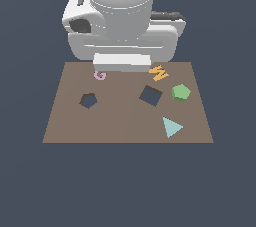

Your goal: Insert a designated object into the corresponding slot on a board.

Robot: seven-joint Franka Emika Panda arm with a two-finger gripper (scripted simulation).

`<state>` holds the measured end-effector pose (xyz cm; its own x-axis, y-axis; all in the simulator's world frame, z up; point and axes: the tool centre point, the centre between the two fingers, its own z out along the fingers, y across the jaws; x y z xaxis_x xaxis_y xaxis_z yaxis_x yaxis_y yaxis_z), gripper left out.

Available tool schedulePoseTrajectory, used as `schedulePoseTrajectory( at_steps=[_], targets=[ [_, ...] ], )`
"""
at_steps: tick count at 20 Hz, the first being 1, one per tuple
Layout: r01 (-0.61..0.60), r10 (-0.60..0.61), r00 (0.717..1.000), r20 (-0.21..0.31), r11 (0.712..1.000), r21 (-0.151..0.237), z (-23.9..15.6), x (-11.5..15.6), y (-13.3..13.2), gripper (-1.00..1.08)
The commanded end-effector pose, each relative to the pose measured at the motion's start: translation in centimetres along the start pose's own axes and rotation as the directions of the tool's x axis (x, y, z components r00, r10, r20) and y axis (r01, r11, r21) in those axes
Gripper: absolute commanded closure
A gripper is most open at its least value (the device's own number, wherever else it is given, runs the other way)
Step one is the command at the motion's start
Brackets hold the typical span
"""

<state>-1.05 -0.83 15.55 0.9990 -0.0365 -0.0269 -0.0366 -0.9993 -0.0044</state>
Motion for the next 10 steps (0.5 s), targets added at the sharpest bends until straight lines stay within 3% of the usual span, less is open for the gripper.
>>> schedulePoseTrajectory(
  at_steps=[1, 5, 10],
  targets=[
    [0.0, 0.0, 1.0, 0.0, 1.0, 0.0, 0.0, 0.0, 0.0, -0.92],
    [0.003, -0.003, 1.0, -0.001, 1.0, 0.0, 0.4, 0.0, -0.8, -0.92],
    [0.013, -0.013, 1.0, -0.006, 1.0, 0.0, 2.2, -0.1, -3.8, -0.92]
  ],
)
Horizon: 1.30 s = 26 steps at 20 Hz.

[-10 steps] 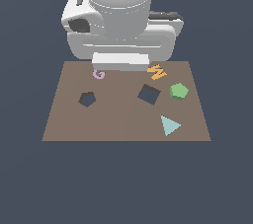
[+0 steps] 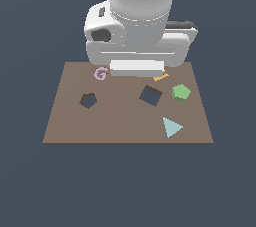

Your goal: Insert a designated object into the corresponding slot on a board.

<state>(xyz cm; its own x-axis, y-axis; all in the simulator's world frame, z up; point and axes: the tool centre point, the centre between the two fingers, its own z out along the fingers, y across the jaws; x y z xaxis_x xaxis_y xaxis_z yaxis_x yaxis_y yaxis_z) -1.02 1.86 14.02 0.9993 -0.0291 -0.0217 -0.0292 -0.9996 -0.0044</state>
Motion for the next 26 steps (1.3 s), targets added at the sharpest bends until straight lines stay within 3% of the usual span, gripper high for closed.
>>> schedulePoseTrajectory(
  at_steps=[1, 9, 14, 19, 26],
  targets=[
    [0.009, -0.009, 1.0, -0.002, 1.0, 0.0, 1.1, -0.1, -2.0, -0.92],
    [0.038, -0.038, 0.999, -0.014, 0.999, -0.001, 6.1, -0.2, -10.5, -0.92],
    [0.05, -0.05, 0.999, -0.019, 0.999, -0.004, 8.2, -0.2, -14.2, -0.92],
    [0.056, -0.056, 0.998, -0.022, 0.998, -0.005, 9.2, -0.1, -15.8, -0.92],
    [0.057, -0.057, 0.998, -0.021, 0.998, -0.005, 9.2, -0.1, -15.9, -0.92]
  ],
)
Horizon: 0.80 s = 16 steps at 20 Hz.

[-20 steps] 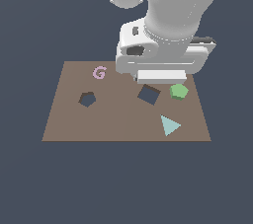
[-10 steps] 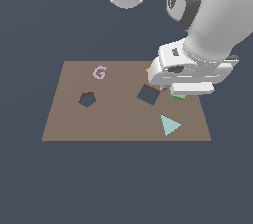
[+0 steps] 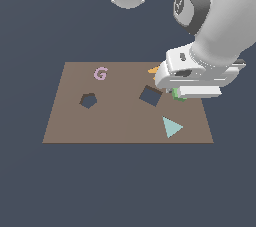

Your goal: Insert a designated object into the corresponding slot on a board.

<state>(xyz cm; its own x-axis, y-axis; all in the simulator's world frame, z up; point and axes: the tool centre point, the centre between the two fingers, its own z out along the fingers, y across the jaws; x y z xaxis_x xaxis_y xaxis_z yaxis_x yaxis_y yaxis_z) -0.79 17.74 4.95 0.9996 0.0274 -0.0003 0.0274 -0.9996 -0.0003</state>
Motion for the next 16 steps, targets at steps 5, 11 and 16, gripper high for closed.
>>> schedulePoseTrajectory(
  at_steps=[5, 11, 16],
  targets=[
    [0.0, 0.0, 1.0, 0.0, 1.0, 0.0, 1.3, 0.0, 0.0, -0.92],
    [-0.001, 0.001, 1.0, 0.0, 1.0, 0.0, 2.0, 0.0, 0.1, 1.08],
    [-0.001, 0.001, 1.0, 0.0, 1.0, 0.0, 2.0, 0.0, 0.1, 1.08]
  ],
)
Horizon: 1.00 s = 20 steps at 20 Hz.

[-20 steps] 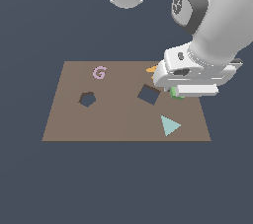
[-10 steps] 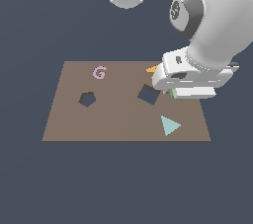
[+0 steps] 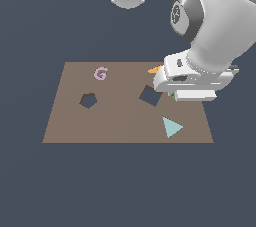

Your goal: Insert a designated object into the corresponding slot on a board.

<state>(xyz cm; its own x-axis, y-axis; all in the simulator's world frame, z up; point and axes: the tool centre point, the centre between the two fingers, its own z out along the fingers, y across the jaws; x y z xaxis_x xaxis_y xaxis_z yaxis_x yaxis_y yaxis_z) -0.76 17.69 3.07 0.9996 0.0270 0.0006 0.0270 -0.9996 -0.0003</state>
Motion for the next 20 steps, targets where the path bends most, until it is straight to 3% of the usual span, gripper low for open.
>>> schedulePoseTrajectory(
  at_steps=[1, 11, 20],
  targets=[
    [0.0, 0.0, 1.0, 0.001, 1.0, 0.0, 0.1, 0.0, 0.0, 1.08],
    [0.025, -0.025, 1.0, 0.0, 1.0, 0.0, 0.0, -0.4, 0.2, 1.08],
    [0.158, -0.158, 0.987, 0.0, 0.987, 0.0, -0.1, -2.4, 1.3, 1.08]
  ],
)
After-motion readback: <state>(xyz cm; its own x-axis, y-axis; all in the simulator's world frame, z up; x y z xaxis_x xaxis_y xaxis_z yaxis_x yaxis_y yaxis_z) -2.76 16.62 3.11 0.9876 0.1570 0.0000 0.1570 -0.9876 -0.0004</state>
